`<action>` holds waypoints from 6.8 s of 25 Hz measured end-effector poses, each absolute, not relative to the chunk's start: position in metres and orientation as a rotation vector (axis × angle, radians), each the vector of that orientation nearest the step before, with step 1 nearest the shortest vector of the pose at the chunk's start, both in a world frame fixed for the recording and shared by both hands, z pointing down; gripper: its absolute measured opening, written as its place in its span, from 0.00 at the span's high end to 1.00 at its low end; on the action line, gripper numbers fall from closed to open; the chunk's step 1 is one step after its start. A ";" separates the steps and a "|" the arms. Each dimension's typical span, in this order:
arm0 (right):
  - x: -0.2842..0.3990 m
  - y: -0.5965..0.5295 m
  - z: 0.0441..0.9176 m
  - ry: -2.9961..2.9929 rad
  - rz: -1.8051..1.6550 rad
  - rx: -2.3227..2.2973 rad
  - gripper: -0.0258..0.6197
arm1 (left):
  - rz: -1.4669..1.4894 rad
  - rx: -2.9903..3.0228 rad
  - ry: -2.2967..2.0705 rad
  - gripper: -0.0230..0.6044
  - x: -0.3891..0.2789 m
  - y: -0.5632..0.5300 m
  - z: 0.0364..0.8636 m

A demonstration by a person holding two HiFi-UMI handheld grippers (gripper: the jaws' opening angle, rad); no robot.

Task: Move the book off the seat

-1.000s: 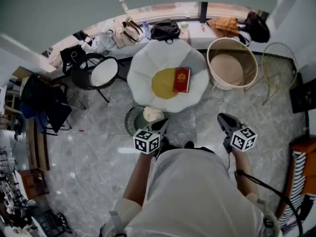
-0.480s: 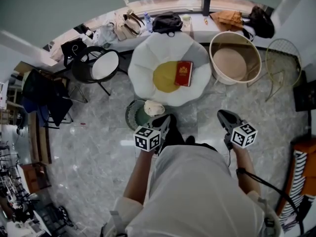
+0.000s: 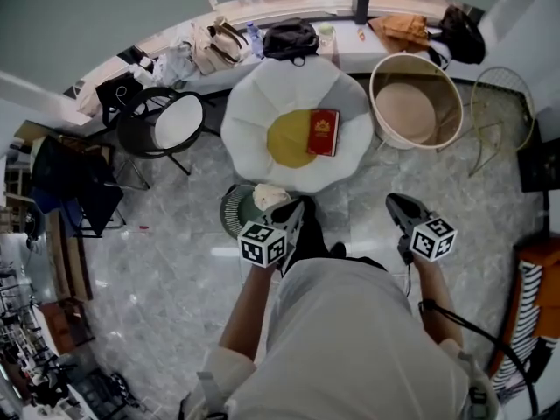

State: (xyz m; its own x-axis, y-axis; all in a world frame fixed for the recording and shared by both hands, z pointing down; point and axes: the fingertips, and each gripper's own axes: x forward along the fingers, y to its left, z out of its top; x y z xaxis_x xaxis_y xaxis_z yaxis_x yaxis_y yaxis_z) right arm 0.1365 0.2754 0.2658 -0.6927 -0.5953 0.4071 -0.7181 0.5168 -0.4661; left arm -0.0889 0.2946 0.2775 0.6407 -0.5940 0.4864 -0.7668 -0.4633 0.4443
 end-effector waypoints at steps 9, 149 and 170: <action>0.099 0.197 0.278 -2.527 0.977 1.169 0.88 | 0.398 2.243 -0.993 0.96 -0.117 0.216 0.292; 0.057 -0.044 0.837 -1.986 1.778 0.710 0.56 | 0.556 1.824 -0.951 0.96 -0.019 -0.035 0.789; 0.259 -0.074 0.735 -2.082 1.897 1.152 0.56 | 0.638 2.007 -0.731 0.96 0.142 -0.073 0.695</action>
State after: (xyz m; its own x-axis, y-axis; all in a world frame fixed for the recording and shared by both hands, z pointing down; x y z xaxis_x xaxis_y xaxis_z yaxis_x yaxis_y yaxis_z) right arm 0.2586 -0.0743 0.7347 -0.7092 -0.4553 0.5383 -0.5783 -0.0611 -0.8135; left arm 0.1417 -0.0732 0.6950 0.6947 -0.2493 0.6747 -0.7021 -0.4389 0.5608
